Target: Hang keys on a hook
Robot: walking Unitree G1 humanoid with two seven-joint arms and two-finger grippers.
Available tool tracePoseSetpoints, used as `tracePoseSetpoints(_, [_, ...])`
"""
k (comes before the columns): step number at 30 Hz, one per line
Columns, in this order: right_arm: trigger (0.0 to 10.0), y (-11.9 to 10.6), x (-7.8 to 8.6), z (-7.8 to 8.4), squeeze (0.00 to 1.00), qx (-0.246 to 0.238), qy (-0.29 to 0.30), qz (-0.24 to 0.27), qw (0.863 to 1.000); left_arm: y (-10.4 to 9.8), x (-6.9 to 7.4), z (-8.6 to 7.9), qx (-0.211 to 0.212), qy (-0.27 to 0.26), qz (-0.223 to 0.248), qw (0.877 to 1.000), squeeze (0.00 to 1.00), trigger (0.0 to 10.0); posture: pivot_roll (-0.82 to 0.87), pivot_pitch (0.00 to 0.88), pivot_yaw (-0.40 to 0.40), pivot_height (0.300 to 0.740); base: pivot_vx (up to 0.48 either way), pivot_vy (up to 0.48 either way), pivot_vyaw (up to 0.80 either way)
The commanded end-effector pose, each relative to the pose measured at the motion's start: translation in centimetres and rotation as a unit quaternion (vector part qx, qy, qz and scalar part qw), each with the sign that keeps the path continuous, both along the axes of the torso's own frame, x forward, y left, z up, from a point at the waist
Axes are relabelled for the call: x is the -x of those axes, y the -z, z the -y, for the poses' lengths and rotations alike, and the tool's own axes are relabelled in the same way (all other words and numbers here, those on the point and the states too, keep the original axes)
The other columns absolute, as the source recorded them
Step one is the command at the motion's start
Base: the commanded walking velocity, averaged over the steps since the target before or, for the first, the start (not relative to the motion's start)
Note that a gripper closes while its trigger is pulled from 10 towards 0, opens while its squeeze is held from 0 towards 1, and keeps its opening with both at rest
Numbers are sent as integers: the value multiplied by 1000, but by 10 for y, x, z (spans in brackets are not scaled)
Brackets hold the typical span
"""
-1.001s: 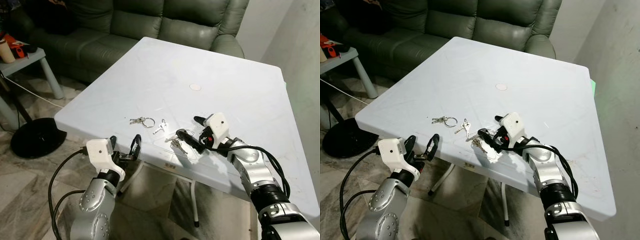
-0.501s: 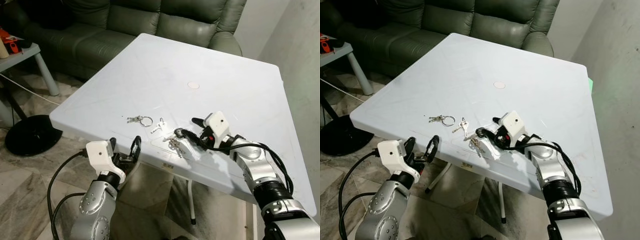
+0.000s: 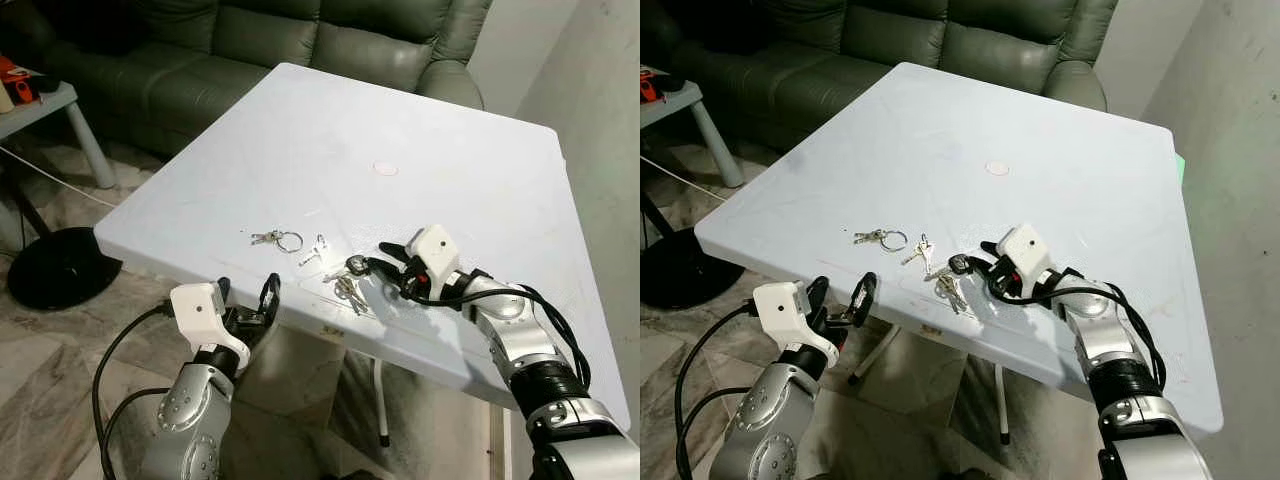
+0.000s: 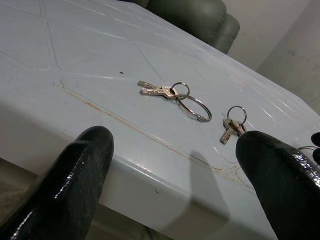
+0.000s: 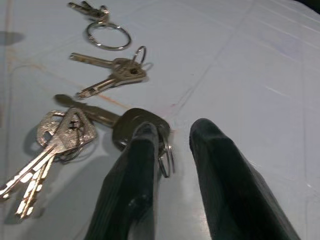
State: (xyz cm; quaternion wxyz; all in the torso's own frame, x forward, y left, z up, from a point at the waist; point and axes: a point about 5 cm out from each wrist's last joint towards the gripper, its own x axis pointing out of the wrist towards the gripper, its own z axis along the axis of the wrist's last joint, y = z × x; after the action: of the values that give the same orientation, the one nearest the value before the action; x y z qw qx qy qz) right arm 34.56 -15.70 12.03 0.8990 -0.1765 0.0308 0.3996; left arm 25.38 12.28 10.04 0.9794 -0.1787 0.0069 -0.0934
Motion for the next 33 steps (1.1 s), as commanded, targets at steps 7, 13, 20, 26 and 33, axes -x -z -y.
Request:
tracePoseSetpoints(7, [2824, 1, 2, 5, 0, 18, -13, -1, 1000, -3, 2, 13, 26, 7, -2, 1000, 0, 10000, 60, 122, -133, 702, 0, 0, 0])
tracePoseSetpoints(13, [5255, 0, 1, 4, 0, 16, -10, 1, 1000, -3, 1, 13, 26, 6, -2, 1000, 0, 10000, 60, 122, -133, 702, 0, 0, 0])
tracePoseSetpoints(20, [0, -4, -1, 4, 0, -3, -6, 6, 1000, -3, 0, 13, 23, 4, -2, 1000, 0, 10000, 60, 117, -133, 702, 0, 0, 0])
tracePoseSetpoints(26, [10000, -18, -5, 2, 0, -94, 5, 3, 996, -3, -2, 13, 23, 4, 1, 1000, 0, 10000, 62, 105, -132, 702, 0, 0, 0])
tracePoseSetpoints(33, [10000, -52, -13, 12, 0, -321, 61, 35, 945, -8, -10, 10, 22, 5, 11, 1000, 0, 10000, 59, 82, -120, 702, 0, 0, 0])
